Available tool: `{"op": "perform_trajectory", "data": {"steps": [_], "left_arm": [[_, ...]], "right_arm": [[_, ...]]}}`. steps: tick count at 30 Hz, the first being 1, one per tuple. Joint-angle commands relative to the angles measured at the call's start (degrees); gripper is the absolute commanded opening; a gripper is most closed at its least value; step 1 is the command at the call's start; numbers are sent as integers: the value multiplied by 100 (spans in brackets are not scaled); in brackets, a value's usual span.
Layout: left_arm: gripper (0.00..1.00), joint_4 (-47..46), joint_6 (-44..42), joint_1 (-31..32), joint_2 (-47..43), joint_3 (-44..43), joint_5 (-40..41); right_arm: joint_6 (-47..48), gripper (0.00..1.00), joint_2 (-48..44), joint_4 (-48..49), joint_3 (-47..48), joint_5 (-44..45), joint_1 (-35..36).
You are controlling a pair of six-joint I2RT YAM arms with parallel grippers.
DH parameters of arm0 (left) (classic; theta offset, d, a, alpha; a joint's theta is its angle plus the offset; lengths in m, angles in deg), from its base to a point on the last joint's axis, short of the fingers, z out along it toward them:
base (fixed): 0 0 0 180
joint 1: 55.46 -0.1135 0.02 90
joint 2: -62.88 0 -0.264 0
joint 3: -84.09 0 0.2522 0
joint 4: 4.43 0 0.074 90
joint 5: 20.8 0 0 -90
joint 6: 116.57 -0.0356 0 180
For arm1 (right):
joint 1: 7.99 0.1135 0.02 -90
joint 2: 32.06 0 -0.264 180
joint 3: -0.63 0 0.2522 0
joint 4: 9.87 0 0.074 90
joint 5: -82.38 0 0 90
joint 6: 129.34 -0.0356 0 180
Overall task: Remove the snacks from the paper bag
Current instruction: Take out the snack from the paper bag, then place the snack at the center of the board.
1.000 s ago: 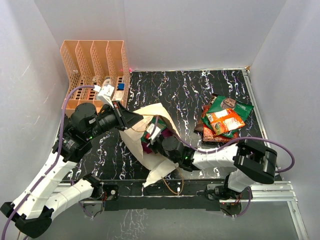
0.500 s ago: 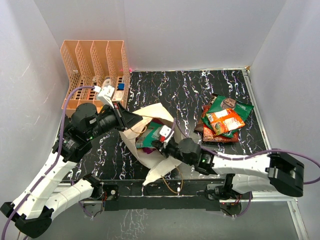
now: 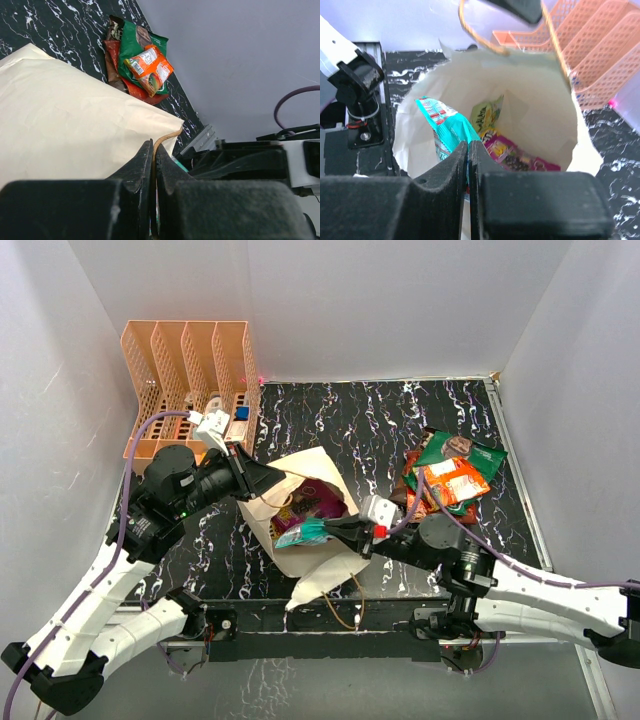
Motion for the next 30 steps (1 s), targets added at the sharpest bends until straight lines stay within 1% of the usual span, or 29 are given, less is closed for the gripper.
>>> {"op": "perform_trajectory", "data": {"steps": [1,12,16,19,22,24,25,26,27,28,30], "left_arm": [[0,-90,-19,-7,6,-69,86],[0,49,-66,-6,-2,-88,180],[0,52,-68,-5,6,-60,183],[0,35,-60,-7,8,-43,148],[0,43,-74,-4,-13,-25,135],[0,52,-85,-5,-32,4,117],[0,52,-90,-1,-54,18,103],[0,44,-92,-2,-63,41,73],[0,39,-96,-2,-79,62,31],[0,35,-109,-6,-93,78,-13],[0,14,-147,-7,-122,111,-181]], "right_arm": [[434,7,-274,222,854,-203,10],[753,7,-162,205,2084,87,10],[1027,7,-37,178,2633,403,10],[1454,7,165,158,3017,1069,10],[1909,7,507,263,3330,2354,5],[2472,7,790,631,3319,3356,5],[2910,7,948,866,3285,3751,3],[3145,7,1095,1085,3232,4049,-23],[3310,7,1219,1301,3144,4181,-125],[3283,7,1307,1437,3069,4179,-320],[2800,7,1459,1422,2976,3944,-884]]}}
